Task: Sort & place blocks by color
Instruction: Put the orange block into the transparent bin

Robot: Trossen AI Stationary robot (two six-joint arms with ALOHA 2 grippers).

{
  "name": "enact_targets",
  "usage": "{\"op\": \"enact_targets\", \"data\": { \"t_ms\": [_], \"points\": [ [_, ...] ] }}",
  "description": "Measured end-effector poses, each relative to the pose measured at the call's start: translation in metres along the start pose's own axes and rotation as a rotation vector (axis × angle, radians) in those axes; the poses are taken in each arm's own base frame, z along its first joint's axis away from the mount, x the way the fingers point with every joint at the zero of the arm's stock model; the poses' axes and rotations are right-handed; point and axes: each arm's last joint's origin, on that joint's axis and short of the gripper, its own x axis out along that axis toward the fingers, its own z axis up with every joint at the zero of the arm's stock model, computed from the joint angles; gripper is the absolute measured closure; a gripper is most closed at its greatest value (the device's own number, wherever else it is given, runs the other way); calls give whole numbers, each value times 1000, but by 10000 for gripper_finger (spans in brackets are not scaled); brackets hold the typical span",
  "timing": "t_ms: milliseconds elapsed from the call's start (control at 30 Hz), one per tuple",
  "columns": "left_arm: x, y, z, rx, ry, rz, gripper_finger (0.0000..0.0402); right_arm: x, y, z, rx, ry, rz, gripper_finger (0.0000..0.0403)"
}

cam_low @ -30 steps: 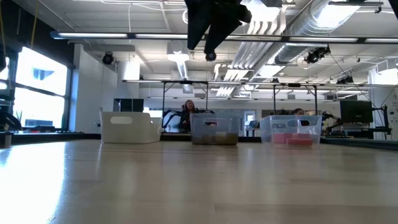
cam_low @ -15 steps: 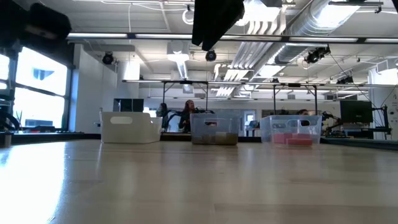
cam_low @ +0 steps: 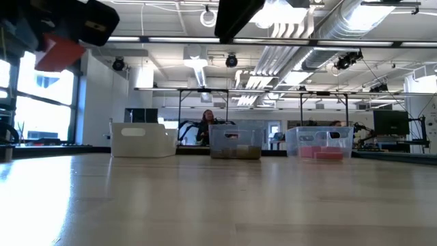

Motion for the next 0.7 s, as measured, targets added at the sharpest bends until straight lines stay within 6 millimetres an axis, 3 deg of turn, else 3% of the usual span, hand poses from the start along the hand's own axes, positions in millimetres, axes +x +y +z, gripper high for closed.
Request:
{"op": "enact_targets", "data": {
  "t_ms": [433,700],
  "points": [
    [-11,42,-5,-34,-84,-67,298,-12,22,10,-272,-211,-91,176],
    [-14,63,0,-115,-231,-152,296,-20,32,23,-444,-361,-128,176]
  ]
}}
